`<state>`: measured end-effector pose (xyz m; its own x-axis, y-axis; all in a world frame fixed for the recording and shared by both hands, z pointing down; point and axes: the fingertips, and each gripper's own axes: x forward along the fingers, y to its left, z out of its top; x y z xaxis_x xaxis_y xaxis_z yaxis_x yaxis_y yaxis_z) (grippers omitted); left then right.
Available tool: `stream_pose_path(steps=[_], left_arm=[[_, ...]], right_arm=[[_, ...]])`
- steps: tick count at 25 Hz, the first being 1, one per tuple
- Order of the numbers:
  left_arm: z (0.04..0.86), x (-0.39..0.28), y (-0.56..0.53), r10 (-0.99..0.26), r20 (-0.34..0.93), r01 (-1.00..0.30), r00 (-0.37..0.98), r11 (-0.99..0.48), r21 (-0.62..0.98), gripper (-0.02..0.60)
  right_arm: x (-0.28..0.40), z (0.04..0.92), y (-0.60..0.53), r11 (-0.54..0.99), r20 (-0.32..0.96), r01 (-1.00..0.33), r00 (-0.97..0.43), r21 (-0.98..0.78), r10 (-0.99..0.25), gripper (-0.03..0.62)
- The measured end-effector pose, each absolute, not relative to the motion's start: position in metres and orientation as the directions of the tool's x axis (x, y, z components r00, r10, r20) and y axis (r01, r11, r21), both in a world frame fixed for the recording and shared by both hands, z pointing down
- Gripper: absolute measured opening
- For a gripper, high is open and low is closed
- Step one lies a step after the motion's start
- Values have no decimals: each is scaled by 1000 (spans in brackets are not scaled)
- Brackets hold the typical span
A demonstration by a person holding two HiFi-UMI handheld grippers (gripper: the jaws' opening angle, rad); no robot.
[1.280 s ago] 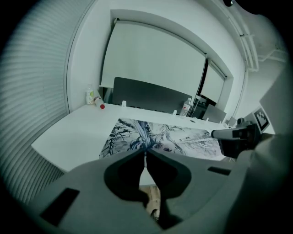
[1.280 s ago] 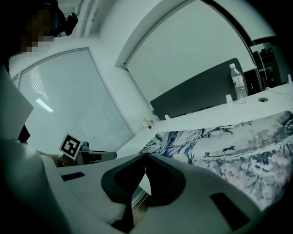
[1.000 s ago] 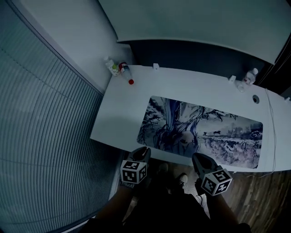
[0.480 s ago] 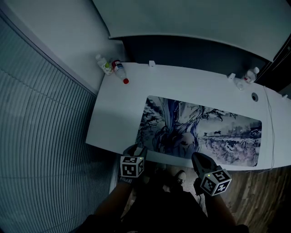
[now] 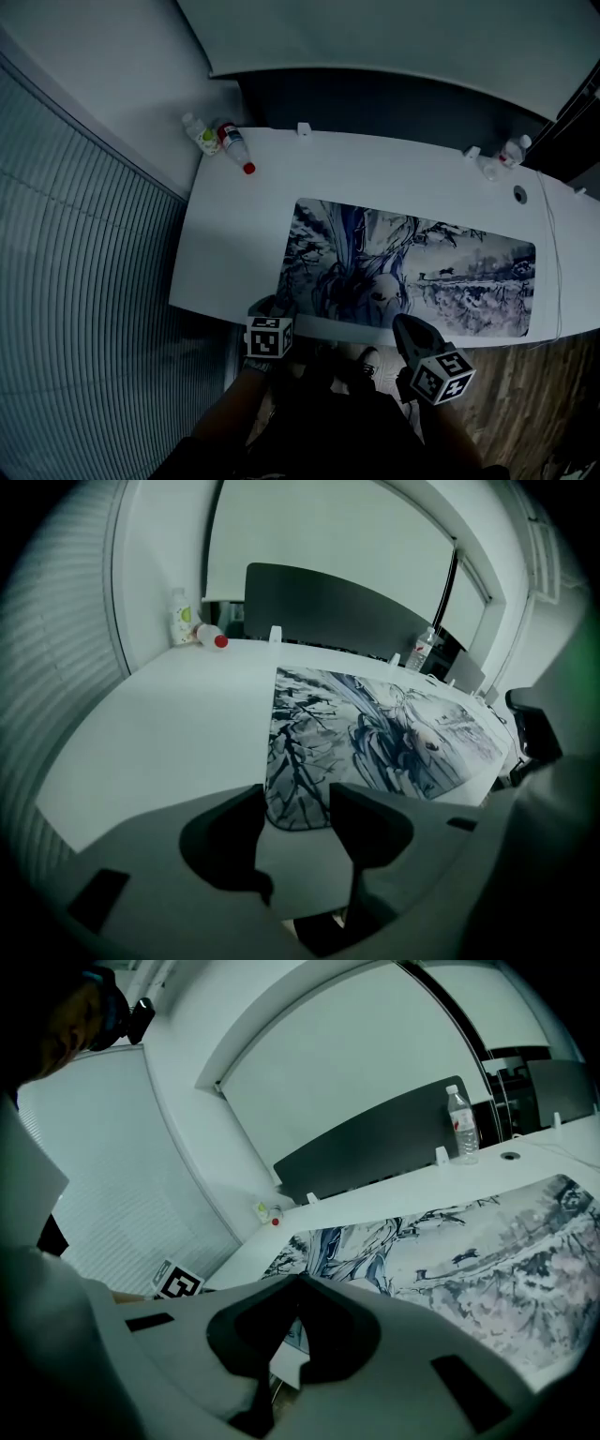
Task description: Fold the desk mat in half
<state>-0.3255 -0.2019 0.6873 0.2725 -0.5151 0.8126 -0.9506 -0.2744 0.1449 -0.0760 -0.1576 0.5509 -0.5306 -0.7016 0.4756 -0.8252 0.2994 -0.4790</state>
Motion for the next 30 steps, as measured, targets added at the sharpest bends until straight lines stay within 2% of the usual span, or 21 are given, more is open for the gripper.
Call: stream_pose_path(steps=[9, 14, 18, 30], left_arm=[[691, -324, -200, -530, 804, -936, 272, -341, 92, 204], [691, -316, -202, -519, 796, -923, 312, -366, 122, 117], [686, -311, -198, -506, 798, -918, 328, -371, 142, 78], [656, -293, -197, -505, 764, -862, 401, -490, 129, 48]], right_arm=[[-83, 552, -159, 261, 483, -837, -502, -481, -717, 23], [-86, 549, -161, 256, 478, -842, -491, -474, -728, 23], [-88, 547, -157, 251, 478, -840, -491, -480, -728, 23], [-81, 536, -150, 209, 455, -849, -450, -486, -768, 23]])
